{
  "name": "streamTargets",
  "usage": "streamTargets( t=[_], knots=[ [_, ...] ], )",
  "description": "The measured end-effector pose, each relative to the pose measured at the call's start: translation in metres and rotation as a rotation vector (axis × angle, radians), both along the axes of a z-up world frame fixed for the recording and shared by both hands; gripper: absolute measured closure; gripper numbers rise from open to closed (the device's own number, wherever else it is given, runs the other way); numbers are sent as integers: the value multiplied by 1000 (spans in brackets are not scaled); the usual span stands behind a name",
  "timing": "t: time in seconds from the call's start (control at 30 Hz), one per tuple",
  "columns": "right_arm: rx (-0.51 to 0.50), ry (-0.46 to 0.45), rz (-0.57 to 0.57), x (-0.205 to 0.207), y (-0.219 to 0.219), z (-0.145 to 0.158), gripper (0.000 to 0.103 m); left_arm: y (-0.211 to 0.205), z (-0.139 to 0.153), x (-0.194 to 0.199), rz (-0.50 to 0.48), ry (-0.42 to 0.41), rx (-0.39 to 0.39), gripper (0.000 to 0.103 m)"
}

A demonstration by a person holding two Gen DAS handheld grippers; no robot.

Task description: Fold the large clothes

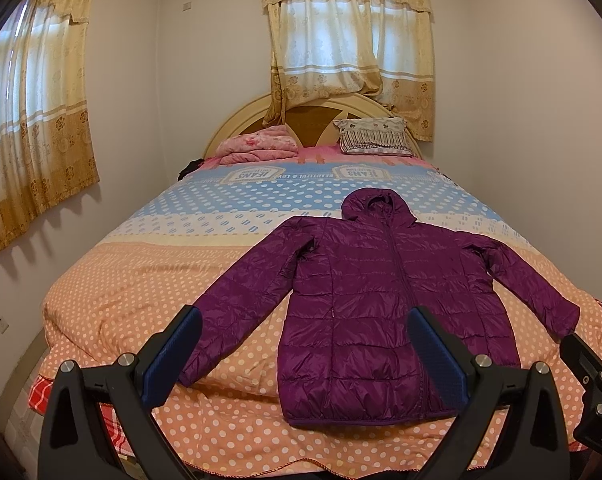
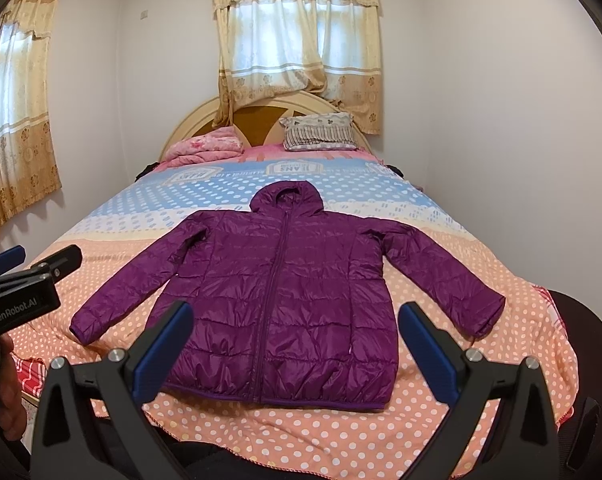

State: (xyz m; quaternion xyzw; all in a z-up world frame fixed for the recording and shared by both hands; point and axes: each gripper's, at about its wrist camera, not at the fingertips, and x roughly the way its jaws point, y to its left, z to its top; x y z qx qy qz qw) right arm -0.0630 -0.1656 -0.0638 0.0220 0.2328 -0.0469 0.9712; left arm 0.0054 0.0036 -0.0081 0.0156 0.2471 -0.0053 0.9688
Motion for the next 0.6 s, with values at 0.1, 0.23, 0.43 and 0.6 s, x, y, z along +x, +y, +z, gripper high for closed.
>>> streamTargets(
  t=[0.1,0.23,0.43,0.6],
  knots=[
    [0,2,1,-1,0,-2,0,0,0,0,0,2,-1,1],
    [1,2,0,0,0,-1,0,0,0,0,1,2,-1,1],
    [1,6,1,0,0,-2,0,1,0,0,0,3,-2,1],
    [2,5,2,0,1,-3,0,1,0,0,1,2,-2,1]
  ],
)
